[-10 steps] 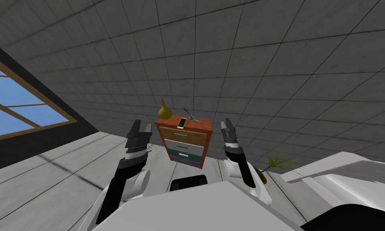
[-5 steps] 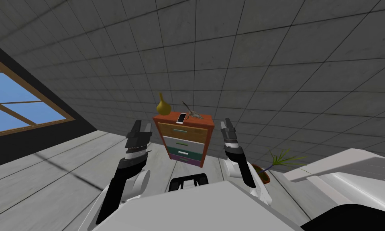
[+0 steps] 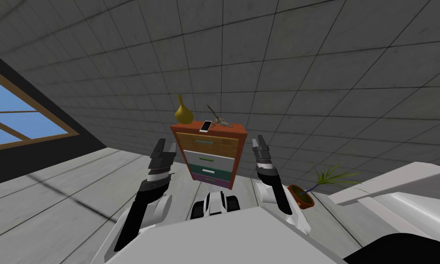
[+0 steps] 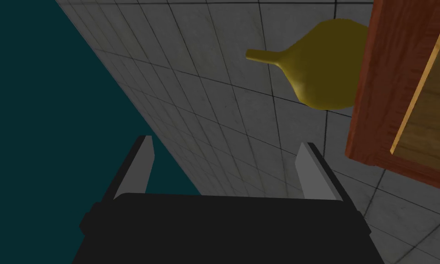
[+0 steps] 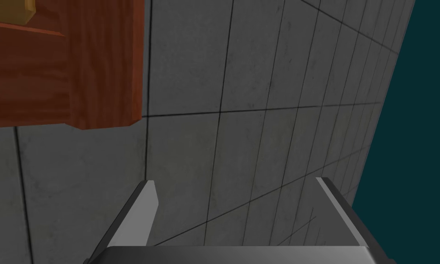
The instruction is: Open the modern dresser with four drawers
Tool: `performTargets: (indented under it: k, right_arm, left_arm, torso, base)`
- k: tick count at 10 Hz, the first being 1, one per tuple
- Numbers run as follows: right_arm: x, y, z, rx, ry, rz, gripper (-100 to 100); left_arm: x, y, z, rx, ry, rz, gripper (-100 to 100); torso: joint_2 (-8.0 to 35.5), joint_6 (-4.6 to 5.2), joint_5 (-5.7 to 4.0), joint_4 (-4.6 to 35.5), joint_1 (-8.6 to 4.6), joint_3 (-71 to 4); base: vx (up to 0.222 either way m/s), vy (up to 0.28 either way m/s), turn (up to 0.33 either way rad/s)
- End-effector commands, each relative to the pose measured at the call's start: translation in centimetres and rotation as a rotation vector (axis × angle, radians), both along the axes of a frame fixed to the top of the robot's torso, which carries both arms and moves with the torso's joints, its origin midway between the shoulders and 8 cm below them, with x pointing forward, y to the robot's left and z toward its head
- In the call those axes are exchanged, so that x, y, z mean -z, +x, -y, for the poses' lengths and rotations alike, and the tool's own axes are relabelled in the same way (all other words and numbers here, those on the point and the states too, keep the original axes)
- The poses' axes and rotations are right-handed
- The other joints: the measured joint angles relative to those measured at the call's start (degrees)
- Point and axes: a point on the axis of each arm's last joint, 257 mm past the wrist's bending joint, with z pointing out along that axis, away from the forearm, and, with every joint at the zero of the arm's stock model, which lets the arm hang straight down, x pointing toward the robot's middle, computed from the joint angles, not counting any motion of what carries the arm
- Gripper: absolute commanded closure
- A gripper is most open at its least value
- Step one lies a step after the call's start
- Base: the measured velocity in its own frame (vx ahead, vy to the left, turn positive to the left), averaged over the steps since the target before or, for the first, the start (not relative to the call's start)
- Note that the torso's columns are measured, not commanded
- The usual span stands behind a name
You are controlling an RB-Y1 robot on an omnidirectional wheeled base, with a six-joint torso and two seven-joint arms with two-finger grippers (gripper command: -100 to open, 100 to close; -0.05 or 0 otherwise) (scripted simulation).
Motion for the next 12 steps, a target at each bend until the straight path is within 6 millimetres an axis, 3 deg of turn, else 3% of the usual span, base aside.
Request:
performTargets:
  k: [1, 12]
  right_arm:
    - [0.0, 0.0, 0.0, 0.0, 0.0, 0.0, 0]
    - [0.0, 0.0, 0.0, 0.0, 0.0, 0.0, 0]
  left_arm:
    - [2.1, 1.0, 0.3, 0.015, 0.037, -0.043, -100]
    - [13.9, 5.4, 1.0, 0.028, 0.074, -0.253, -100]
  torso:
    - [0.2, -0.01, -0.01, 0.2, -0.01, -0.3]
    - [0.2, 0.0, -0.01, 0.2, -0.01, -0.3]
  base:
    - [0.019, -0.006, -0.031]
    - [0.022, -0.007, -0.036]
